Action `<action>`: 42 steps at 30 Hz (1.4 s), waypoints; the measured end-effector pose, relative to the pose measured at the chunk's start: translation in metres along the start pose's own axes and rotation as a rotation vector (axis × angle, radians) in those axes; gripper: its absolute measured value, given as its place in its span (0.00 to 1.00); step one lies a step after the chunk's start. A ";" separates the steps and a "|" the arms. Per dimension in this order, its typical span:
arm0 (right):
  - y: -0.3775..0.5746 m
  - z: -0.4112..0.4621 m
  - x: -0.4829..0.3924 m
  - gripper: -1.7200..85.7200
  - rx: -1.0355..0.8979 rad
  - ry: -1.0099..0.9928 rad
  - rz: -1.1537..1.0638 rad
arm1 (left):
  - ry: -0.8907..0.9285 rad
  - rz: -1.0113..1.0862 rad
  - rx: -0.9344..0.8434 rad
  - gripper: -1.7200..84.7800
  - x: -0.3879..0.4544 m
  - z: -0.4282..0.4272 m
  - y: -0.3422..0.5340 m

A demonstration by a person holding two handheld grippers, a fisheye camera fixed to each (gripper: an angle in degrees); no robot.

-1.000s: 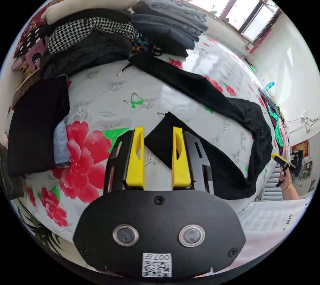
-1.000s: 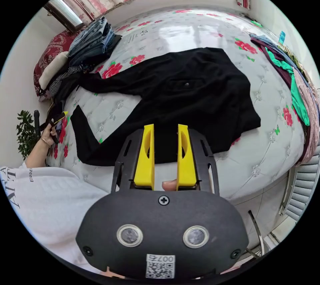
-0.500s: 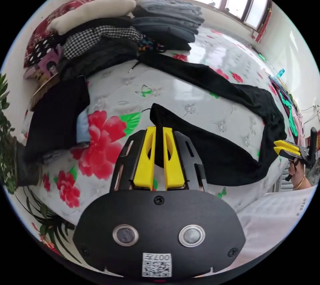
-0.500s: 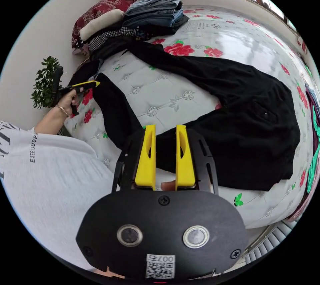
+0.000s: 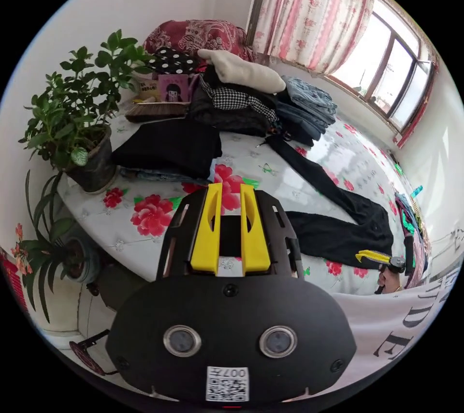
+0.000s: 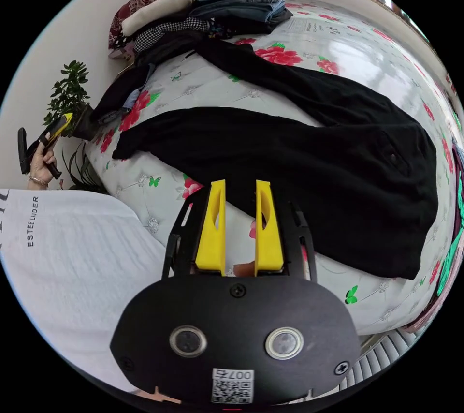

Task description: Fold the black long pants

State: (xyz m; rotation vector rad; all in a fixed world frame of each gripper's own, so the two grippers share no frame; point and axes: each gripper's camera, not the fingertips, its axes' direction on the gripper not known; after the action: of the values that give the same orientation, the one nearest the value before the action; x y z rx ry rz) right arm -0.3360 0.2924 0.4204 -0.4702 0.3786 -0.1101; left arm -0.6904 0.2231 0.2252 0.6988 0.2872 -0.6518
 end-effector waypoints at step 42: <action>-0.404 0.205 -0.231 0.02 0.037 -0.031 -0.131 | -0.072 -0.228 -0.362 0.01 -0.073 0.154 -0.003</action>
State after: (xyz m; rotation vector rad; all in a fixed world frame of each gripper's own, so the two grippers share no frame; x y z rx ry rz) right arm -0.4787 0.0637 0.8521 -0.4599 0.3149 -0.2359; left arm -0.7431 0.1501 0.3702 0.2970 0.4101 -0.8146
